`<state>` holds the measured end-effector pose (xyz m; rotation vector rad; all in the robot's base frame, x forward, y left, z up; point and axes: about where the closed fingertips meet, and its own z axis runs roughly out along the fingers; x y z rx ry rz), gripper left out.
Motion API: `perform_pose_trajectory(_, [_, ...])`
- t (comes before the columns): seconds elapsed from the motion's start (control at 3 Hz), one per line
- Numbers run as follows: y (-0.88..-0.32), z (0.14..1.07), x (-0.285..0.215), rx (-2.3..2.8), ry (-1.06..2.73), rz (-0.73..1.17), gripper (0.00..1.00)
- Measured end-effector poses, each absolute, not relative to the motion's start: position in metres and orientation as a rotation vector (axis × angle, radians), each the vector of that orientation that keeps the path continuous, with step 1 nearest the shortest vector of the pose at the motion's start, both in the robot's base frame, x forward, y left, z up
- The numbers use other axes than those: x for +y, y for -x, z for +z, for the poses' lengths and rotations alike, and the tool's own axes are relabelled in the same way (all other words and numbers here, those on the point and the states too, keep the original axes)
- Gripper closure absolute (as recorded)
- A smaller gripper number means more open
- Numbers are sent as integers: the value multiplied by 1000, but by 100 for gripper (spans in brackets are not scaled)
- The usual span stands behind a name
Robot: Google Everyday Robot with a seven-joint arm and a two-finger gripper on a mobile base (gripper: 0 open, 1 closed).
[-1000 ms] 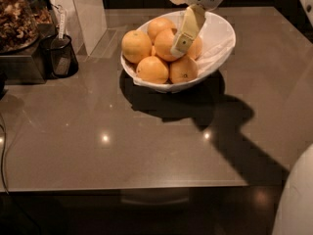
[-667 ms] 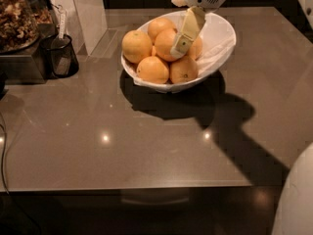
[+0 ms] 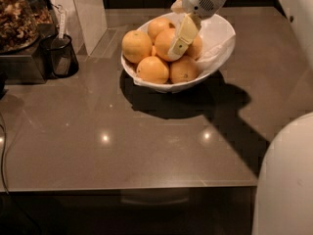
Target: Pick orange from white bowl
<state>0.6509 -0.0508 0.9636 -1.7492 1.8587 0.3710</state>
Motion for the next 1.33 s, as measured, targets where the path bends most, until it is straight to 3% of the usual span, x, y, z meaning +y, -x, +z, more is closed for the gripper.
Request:
perform_pose_trajectory(0.67, [-661,950,-47,1870,1737,410,4])
perform_pose_trajectory(1.33, [-660,950,-47,1870,1737,410,40])
